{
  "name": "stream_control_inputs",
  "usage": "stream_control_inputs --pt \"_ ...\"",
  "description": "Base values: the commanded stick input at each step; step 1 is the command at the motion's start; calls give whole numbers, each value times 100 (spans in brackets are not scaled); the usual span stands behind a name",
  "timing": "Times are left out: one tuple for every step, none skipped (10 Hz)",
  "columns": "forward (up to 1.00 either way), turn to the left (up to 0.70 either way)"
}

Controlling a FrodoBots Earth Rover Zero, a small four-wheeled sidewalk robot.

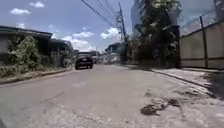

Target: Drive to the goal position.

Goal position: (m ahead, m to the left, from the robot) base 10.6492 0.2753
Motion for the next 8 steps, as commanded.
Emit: stream_control_inputs --pt "100 -40" --pt "100 -40" --pt "100 -40" --pt "100 -40" --pt "100 -40" --pt "100 -40" --pt "100 -40" --pt "100 0"
